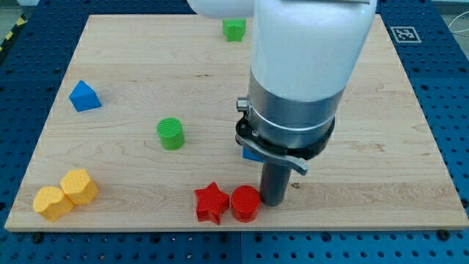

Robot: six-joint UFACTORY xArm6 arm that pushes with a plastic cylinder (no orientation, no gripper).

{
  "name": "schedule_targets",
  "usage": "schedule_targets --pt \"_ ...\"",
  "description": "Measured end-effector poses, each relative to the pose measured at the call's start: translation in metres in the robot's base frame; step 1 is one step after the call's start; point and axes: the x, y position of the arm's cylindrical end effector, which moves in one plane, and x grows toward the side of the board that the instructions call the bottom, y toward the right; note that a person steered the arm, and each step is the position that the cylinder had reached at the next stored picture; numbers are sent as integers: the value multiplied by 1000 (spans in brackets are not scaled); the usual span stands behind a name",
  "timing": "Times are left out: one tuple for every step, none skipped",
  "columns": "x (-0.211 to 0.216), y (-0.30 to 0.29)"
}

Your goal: Move the blue cube to the center right

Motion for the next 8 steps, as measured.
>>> schedule_targets --pt "-26 -14" --pt "-52 -31" --pt "-62 -13" --pt "-89 -6" --pt "-120 -6" --pt "-136 5" --pt "-124 41" --pt "-116 84"
